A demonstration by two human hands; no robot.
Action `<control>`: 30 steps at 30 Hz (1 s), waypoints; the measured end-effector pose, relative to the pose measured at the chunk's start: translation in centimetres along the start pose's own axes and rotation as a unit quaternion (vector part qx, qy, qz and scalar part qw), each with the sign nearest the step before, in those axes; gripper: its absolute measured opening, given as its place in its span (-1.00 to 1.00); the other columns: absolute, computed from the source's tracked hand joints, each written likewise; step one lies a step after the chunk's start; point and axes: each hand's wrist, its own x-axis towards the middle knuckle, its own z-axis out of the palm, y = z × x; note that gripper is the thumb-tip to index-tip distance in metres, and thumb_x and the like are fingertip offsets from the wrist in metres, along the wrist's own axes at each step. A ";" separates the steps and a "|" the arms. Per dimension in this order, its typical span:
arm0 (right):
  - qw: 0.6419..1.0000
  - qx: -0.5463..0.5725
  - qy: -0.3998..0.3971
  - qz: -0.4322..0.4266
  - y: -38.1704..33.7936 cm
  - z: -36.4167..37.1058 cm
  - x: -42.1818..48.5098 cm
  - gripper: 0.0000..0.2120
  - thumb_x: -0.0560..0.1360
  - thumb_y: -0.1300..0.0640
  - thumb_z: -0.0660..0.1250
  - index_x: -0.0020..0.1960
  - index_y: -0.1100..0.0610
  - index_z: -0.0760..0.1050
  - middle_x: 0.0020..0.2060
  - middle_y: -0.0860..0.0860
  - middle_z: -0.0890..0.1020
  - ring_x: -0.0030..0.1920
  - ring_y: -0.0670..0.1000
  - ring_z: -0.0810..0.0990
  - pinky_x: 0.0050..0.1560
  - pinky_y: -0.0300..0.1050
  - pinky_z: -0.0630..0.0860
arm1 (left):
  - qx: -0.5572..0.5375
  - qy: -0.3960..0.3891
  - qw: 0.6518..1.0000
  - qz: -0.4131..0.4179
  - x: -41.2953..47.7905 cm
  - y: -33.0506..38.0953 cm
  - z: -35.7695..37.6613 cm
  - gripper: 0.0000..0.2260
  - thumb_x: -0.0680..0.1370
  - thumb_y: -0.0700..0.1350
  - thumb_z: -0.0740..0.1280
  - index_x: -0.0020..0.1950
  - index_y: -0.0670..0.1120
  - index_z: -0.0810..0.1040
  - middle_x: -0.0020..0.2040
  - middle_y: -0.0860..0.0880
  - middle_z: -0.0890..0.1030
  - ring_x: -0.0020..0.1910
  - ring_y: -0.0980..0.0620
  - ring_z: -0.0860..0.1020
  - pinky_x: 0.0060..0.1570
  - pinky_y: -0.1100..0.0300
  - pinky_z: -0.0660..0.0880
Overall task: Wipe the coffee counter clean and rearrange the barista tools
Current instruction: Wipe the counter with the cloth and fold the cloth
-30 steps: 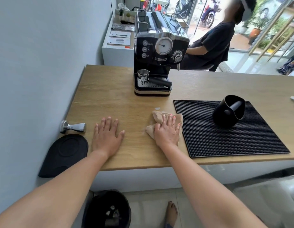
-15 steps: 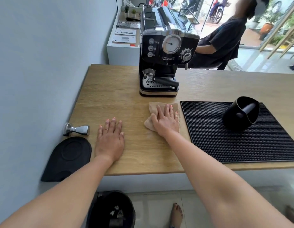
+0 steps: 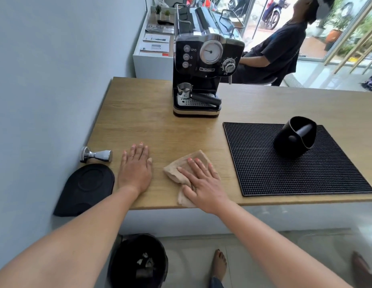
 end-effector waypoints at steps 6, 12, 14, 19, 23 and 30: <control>0.989 -0.024 0.010 0.149 3.4 -1.8 7.4 -0.38 0.56 -0.32 -0.15 0.58 -0.23 -0.15 0.60 0.01 -0.20 0.59 0.04 -0.27 0.53 0.15 -0.33 | 0.001 0.016 1.000 0.001 0.3 0.0 0.5 -0.51 0.68 0.00 -0.11 0.61 -0.06 0.04 0.62 0.01 0.00 0.60 0.02 -0.09 0.56 -0.01 -0.15; 0.986 -0.004 -0.007 0.164 -0.7 -1.7 12.8 -0.34 0.56 -0.30 -0.20 0.60 -0.13 -0.22 0.59 0.07 -0.24 0.57 0.10 -0.31 0.51 0.18 -0.35 | -0.024 0.029 0.999 -0.004 0.5 0.0 0.6 -0.53 0.68 -0.03 -0.09 0.60 -0.06 0.10 0.62 0.02 0.07 0.60 0.04 -0.04 0.56 0.00 -0.13; 0.992 -0.005 -0.014 0.127 -3.1 -1.1 12.4 -0.35 0.56 -0.28 -0.19 0.60 -0.13 -0.21 0.60 0.05 -0.22 0.58 0.08 -0.30 0.51 0.18 -0.36 | -0.068 0.043 0.997 -0.013 0.6 0.0 0.4 -0.55 0.69 -0.05 -0.06 0.59 -0.06 0.14 0.60 0.00 0.14 0.59 0.05 0.01 0.56 0.03 -0.11; 0.999 -0.016 -0.027 0.021 -7.8 1.1 6.8 -0.36 0.56 -0.28 -0.17 0.60 -0.13 -0.16 0.60 0.01 -0.21 0.58 0.04 -0.30 0.52 0.15 -0.33 | -0.196 0.077 0.976 -0.056 -0.1 0.2 -0.9 -0.56 0.70 -0.06 -0.01 0.59 -0.06 0.16 0.55 -0.09 0.29 0.57 0.00 0.15 0.56 0.09 -0.04; 0.997 -0.027 -0.026 -0.064 -5.9 1.5 1.2 -0.40 0.59 -0.25 -0.12 0.60 -0.18 -0.11 0.60 -0.04 -0.18 0.58 -0.02 -0.28 0.54 0.07 -0.34 | -0.139 0.040 0.989 -0.015 0.0 -0.2 -0.7 -0.56 0.70 -0.01 -0.04 0.57 -0.09 0.23 0.58 -0.06 0.23 0.58 0.02 0.09 0.56 0.03 -0.09; 0.998 -0.030 0.006 0.053 2.4 -0.3 0.2 -0.44 0.59 -0.25 -0.08 0.56 -0.30 -0.10 0.61 -0.07 -0.14 0.59 -0.04 -0.24 0.55 0.08 -0.27 | -0.002 -0.004 1.000 -0.008 -1.1 -0.1 0.2 -0.50 0.68 0.07 -0.11 0.62 -0.03 0.02 0.63 0.01 -0.02 0.60 0.02 -0.11 0.55 -0.01 -0.17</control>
